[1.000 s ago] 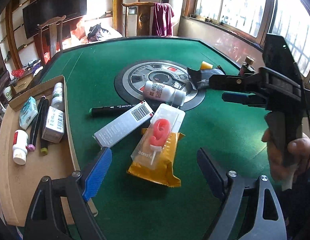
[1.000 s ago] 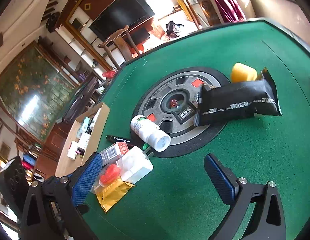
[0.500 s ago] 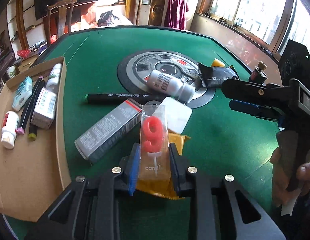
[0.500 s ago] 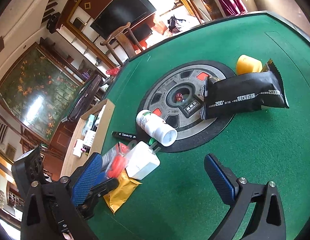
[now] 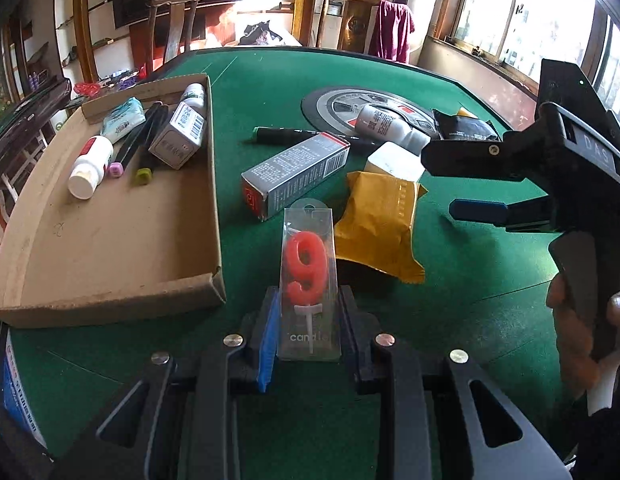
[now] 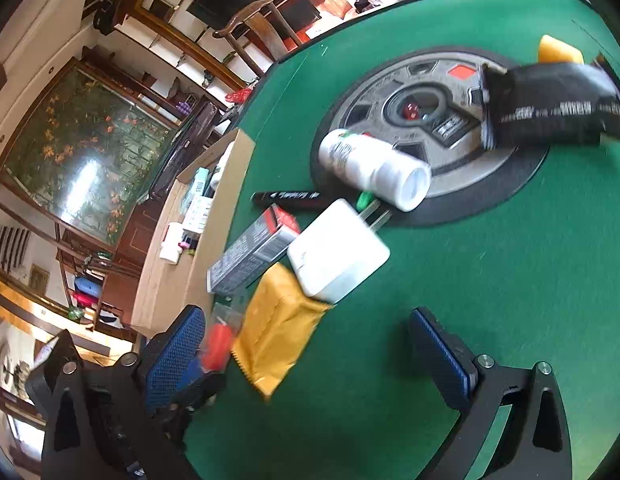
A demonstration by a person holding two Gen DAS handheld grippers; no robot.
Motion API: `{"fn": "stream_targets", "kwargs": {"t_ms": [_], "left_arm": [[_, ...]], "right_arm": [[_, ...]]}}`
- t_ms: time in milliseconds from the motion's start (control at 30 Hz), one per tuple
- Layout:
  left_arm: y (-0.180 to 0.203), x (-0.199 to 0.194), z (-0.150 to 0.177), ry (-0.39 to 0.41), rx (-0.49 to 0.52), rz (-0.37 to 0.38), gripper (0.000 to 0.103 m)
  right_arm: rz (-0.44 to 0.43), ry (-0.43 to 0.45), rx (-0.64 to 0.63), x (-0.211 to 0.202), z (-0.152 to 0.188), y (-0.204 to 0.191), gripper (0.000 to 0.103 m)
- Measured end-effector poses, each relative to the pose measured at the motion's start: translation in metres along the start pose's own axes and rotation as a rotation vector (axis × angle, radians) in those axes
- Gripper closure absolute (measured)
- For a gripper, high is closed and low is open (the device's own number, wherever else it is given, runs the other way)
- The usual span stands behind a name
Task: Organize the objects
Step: 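Grasp the clear red candle box with the left tool while the right grasps the yellow packet, then carry the candle box and yellow packet over the cardboard tray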
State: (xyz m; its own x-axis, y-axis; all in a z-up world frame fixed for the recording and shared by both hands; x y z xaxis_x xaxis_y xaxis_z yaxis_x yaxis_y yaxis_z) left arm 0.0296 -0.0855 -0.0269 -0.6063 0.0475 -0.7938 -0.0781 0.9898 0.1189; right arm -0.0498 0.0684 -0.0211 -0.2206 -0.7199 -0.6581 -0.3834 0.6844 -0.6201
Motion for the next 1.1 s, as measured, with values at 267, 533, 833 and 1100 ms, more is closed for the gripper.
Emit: {"fn": "stream_targets", "kwargs": {"t_ms": [267, 533, 833, 1100], "left_arm": [[-0.020, -0.003, 0.011, -0.031, -0.042, -0.002, 0.076], [-0.020, -0.003, 0.013, -0.032, -0.029, 0.009, 0.072], [-0.005, 0.006, 0.011, -0.051, 0.059, -0.067, 0.057], [-0.008, 0.004, 0.010, -0.037, 0.045, -0.089, 0.076]], "right_arm": [[0.287, -0.014, -0.174, 0.033, 0.015, -0.050, 0.022], [0.516, -0.012, -0.318, 0.044, 0.011, -0.048, 0.055], [0.497, 0.038, -0.416, 0.027, 0.021, -0.031, 0.055], [0.448, 0.050, -0.390, 0.026, 0.017, -0.032, 0.055]]}}
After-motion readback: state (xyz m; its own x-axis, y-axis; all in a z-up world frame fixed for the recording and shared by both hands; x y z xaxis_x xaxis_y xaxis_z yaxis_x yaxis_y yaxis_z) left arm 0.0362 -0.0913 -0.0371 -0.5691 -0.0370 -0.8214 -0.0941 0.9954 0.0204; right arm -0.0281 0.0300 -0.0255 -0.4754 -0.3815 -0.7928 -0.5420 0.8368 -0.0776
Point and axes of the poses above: each gripper's, at about its wrist camera, not at the fingertips, and x roughly the way its jaws point, y to its right, z to its underside, the point moved 6 cm from there along x, roughly the way its jaws point, and after that the axes turned 1 degree about -x, right-handed, at the moved point
